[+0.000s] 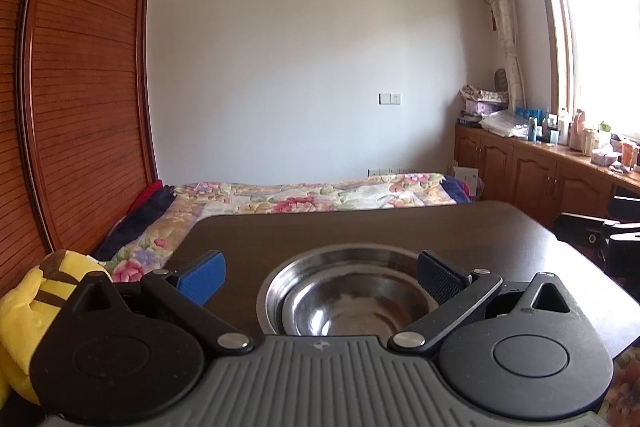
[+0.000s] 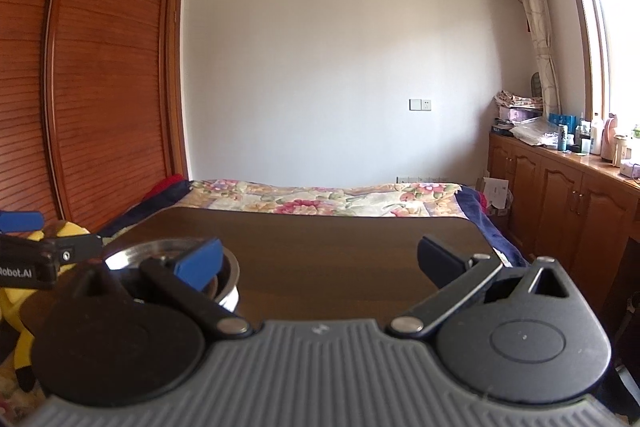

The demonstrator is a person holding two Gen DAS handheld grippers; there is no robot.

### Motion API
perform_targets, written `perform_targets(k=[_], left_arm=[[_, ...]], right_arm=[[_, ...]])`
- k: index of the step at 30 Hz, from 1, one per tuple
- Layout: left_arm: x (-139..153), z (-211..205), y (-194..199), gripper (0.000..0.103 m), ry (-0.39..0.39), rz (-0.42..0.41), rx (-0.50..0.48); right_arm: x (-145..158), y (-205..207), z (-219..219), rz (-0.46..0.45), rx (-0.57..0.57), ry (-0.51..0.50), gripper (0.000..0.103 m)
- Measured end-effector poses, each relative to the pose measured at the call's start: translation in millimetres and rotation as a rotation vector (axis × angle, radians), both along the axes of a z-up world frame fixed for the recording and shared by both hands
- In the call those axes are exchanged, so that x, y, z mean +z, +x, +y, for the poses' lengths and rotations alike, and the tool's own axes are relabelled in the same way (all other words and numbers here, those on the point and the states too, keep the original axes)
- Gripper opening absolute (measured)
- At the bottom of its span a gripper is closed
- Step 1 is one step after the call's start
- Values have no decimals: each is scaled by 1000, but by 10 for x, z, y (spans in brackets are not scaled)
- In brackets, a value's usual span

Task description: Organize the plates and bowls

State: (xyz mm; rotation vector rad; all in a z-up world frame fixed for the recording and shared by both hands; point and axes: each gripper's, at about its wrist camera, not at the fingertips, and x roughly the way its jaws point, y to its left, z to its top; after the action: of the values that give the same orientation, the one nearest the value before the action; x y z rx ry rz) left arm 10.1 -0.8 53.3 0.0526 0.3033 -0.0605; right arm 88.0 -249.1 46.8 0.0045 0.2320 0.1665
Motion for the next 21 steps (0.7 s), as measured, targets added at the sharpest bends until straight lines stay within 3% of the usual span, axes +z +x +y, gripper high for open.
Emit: perform_targets(k=[21], left_arm=[[-85,-1,-13,103,2,27,5]], right_arm=[[-32,-5,-41,17,-15,1,103]])
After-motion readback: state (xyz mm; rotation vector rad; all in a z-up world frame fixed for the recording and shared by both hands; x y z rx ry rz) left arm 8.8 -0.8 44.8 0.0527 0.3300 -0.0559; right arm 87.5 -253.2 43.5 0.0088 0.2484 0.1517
